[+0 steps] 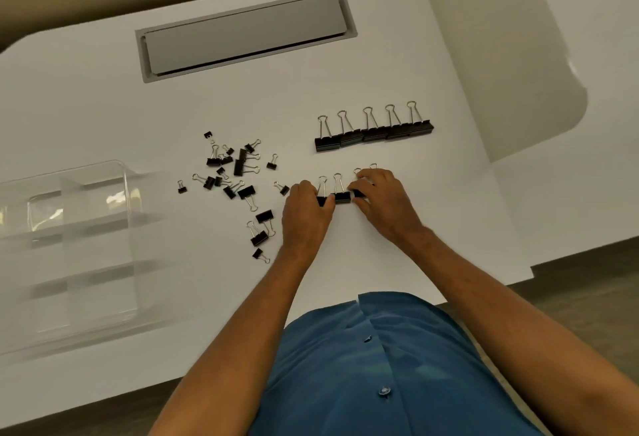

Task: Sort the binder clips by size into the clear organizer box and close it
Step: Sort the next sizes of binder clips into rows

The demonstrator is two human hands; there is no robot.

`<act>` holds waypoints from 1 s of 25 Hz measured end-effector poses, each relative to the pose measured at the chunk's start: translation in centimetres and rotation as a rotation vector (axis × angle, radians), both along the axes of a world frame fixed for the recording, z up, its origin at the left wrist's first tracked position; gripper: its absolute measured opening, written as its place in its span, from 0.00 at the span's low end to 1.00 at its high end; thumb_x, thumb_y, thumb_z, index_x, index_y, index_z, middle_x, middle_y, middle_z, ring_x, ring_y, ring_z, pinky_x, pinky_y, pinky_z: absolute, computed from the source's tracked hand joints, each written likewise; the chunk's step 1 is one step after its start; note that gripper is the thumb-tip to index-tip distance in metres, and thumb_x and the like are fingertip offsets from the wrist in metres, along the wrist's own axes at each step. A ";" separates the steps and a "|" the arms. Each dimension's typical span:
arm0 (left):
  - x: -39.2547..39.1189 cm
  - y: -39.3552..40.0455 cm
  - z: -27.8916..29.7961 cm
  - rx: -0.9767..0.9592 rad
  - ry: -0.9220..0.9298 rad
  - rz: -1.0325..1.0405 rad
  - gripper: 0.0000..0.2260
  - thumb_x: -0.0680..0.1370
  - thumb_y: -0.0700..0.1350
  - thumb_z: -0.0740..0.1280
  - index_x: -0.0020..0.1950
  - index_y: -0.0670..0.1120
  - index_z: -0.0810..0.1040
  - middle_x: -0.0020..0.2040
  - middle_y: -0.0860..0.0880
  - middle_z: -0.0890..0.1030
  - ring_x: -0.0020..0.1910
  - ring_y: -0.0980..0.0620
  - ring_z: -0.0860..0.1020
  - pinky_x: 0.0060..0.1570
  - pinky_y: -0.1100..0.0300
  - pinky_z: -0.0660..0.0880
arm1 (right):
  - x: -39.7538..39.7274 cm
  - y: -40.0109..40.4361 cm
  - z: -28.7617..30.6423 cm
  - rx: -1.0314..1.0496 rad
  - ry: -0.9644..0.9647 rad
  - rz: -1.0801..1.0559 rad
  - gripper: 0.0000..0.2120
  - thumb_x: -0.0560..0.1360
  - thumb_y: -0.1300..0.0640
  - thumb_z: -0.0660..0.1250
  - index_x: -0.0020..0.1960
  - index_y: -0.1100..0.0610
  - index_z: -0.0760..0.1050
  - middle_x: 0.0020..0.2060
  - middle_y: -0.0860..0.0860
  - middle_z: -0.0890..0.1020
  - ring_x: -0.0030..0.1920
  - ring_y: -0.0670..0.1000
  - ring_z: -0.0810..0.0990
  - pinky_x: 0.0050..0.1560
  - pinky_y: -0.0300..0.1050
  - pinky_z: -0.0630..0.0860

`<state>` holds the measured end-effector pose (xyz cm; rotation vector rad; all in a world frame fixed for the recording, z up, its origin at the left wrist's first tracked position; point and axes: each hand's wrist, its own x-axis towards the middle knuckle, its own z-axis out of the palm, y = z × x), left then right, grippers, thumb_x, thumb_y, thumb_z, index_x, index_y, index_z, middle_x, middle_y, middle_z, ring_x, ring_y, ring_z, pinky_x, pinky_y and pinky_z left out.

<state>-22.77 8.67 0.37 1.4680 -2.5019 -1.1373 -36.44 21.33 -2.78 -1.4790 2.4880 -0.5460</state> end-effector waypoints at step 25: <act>-1.1 0.4 -2.0 -0.177 0.061 -0.350 0.13 0.75 0.42 0.74 0.59 0.43 0.81 0.57 0.45 0.73 0.55 0.48 0.71 0.53 0.59 0.74 | -4.6 2.6 0.0 0.038 -0.082 0.047 0.16 0.75 0.58 0.74 0.62 0.54 0.80 0.58 0.53 0.79 0.57 0.55 0.75 0.51 0.48 0.77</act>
